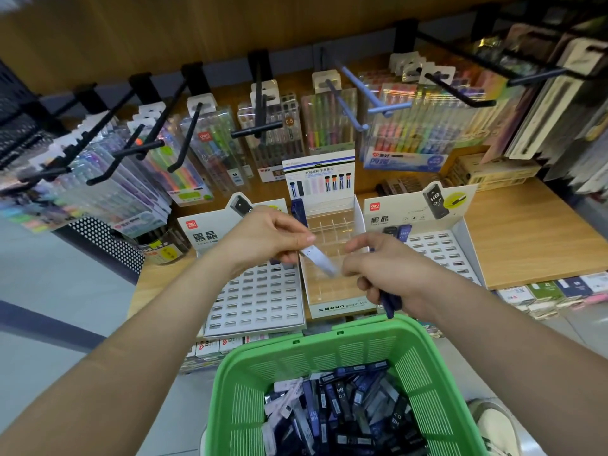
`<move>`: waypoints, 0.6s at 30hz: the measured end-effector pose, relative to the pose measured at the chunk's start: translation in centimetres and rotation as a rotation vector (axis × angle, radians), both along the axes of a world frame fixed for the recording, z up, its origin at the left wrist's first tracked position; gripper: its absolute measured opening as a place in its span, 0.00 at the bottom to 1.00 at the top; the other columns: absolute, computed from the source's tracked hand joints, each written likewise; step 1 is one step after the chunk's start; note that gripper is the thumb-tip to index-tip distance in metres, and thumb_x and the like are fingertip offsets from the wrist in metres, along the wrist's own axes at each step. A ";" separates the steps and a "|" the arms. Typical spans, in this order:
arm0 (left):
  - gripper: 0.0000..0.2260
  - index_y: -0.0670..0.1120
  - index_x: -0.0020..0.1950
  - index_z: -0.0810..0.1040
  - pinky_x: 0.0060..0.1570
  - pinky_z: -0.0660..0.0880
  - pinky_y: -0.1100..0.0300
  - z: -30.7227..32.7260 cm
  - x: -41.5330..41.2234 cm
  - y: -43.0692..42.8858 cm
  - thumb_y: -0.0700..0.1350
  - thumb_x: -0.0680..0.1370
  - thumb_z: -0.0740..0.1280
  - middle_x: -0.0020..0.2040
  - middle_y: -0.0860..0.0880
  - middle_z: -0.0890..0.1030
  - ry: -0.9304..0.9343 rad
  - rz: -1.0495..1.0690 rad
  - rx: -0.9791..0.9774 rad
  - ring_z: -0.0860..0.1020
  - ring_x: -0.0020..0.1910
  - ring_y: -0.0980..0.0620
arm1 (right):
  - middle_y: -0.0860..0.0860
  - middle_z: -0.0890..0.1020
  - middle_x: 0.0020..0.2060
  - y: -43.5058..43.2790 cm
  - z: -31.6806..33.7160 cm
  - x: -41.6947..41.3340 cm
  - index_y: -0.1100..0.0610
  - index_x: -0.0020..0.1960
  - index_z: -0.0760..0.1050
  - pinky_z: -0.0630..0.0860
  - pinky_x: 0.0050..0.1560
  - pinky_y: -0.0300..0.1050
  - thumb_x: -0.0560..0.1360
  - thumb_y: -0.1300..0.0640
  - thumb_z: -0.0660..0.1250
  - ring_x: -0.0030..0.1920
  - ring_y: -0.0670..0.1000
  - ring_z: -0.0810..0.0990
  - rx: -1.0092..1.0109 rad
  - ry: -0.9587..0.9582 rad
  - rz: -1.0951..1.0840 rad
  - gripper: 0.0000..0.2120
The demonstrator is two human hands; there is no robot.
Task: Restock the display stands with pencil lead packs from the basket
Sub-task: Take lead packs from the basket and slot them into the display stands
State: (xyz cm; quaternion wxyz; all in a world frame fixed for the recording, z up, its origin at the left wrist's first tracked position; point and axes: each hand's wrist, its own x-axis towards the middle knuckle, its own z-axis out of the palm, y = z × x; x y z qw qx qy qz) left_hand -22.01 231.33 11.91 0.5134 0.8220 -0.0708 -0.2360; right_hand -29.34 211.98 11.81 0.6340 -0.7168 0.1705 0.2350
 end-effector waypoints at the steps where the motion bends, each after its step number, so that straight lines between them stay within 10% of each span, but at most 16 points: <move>1: 0.05 0.45 0.42 0.85 0.32 0.77 0.64 -0.3 0.5 1.0 0.43 0.68 0.76 0.35 0.43 0.84 -0.011 0.036 0.040 0.79 0.30 0.53 | 0.57 0.75 0.38 -0.2 0.1 0.1 0.54 0.51 0.73 0.66 0.24 0.38 0.74 0.70 0.63 0.30 0.49 0.69 0.079 0.040 -0.065 0.13; 10: 0.04 0.39 0.48 0.82 0.34 0.78 0.68 -5.4 0.6 5.0 0.36 0.75 0.71 0.38 0.41 0.83 -0.108 0.185 0.354 0.82 0.32 0.54 | 0.68 0.79 0.51 -0.9 0.7 0.4 0.58 0.60 0.70 0.82 0.32 0.48 0.76 0.77 0.60 0.37 0.58 0.86 0.432 0.117 -0.283 0.19; 18: 0.05 0.42 0.48 0.84 0.41 0.79 0.63 -1.2 0.6 3.3 0.35 0.75 0.70 0.41 0.42 0.85 0.060 0.019 0.068 0.82 0.37 0.52 | 0.57 0.87 0.41 -2.4 1.0 0.3 0.63 0.57 0.74 0.70 0.20 0.34 0.80 0.59 0.65 0.23 0.46 0.74 0.392 0.072 -0.305 0.09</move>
